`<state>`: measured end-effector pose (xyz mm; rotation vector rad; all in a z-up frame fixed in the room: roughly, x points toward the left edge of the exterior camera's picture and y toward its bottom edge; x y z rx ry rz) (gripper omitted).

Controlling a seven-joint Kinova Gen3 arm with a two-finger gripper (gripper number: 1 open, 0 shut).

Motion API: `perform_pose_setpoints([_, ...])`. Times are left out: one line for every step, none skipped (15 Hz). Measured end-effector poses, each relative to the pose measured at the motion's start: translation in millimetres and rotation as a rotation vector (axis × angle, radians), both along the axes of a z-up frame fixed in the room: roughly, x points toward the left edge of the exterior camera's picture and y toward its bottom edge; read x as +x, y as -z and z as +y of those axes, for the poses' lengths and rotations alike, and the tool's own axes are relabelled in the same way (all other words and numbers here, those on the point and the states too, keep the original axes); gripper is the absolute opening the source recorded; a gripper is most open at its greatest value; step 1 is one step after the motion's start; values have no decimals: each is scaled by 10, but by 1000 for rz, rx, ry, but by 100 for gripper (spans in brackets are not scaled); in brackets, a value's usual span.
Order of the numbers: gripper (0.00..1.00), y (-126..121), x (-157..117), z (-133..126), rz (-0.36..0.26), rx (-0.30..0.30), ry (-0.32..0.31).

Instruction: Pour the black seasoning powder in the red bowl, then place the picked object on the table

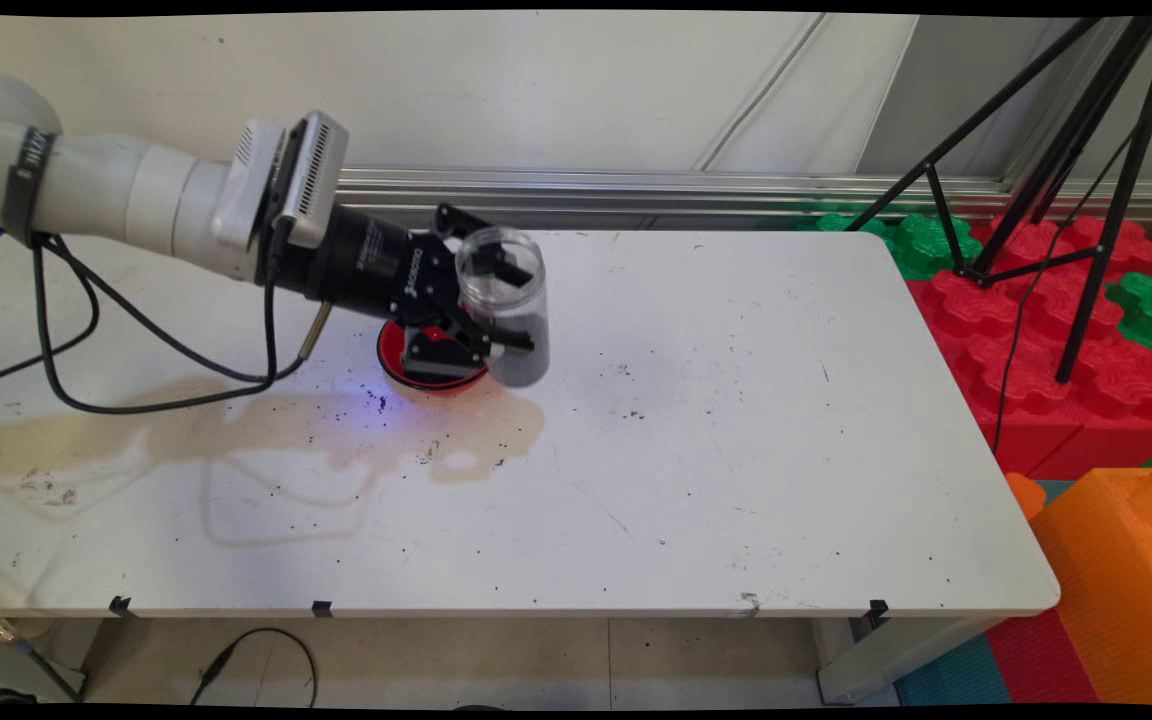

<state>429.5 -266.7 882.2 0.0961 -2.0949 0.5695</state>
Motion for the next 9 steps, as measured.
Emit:
perform_pose_setpoints([0,57,-7,-4,12,26,0])
perform_pose_setpoints([0,110,-11,-6,22,47,0])
perform_pose_setpoints([0,173,-16,-14,34,69,-1])
perform_pose_setpoints([0,237,-18,-23,46,91,-3])
perform_pose_setpoints([0,291,-20,-32,55,108,-4])
perform_pose_setpoints([0,330,-20,-40,60,121,-5])
perform_pose_setpoints([0,383,-21,-50,67,138,-6])
perform_pose_setpoints([0,421,-21,-58,70,149,-7])
perform_pose_setpoints([0,476,-20,-69,74,165,-9])
